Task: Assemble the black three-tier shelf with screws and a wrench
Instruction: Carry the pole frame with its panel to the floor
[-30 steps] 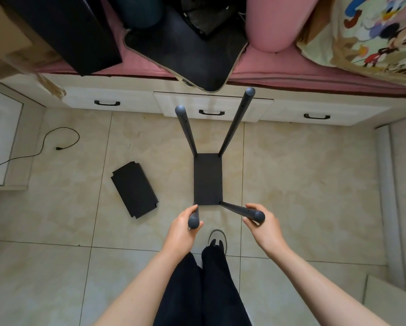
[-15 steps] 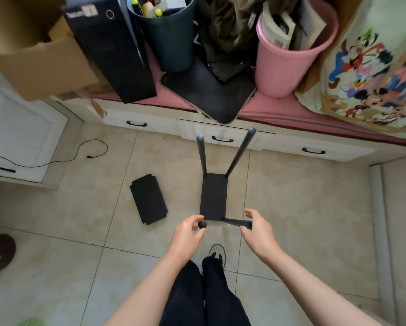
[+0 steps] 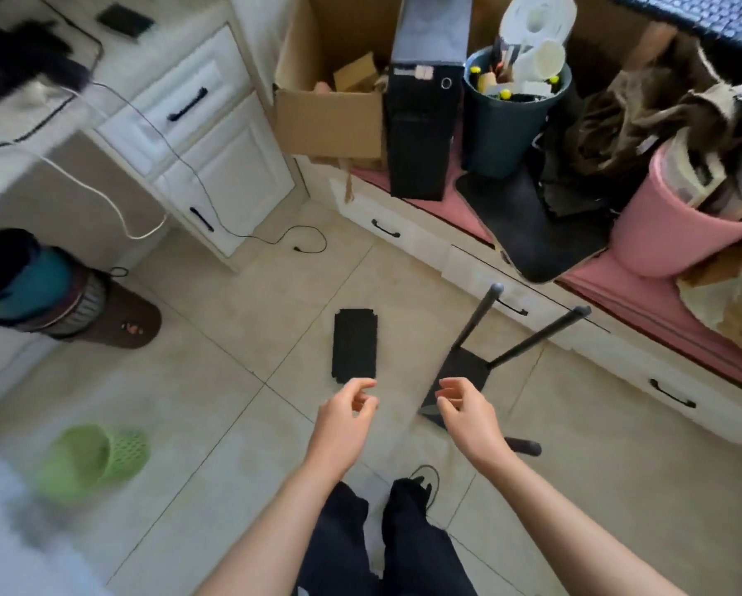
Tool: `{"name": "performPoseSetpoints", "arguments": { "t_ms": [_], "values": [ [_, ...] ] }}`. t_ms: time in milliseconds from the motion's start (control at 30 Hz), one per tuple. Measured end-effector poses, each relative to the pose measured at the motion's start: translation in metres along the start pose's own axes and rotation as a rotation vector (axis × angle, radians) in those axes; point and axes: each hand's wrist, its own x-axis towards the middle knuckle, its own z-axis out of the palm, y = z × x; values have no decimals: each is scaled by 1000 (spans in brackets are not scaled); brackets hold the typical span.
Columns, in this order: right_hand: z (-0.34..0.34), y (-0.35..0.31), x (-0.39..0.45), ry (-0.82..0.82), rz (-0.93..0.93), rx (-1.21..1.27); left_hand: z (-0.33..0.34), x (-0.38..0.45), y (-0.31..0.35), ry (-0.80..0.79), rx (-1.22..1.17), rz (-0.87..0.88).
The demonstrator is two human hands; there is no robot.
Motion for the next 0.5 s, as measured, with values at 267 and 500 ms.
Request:
{"name": "performPoseSetpoints", "arguments": {
  "t_ms": [267, 500],
  "values": [
    [81, -68, -29, -162, -144, -64, -96, -54, -51, 297, -141, -78],
    [169, -127, -64, -233, -238, -159, -181, -91, -119, 473, -273, -119]
  ]
}}
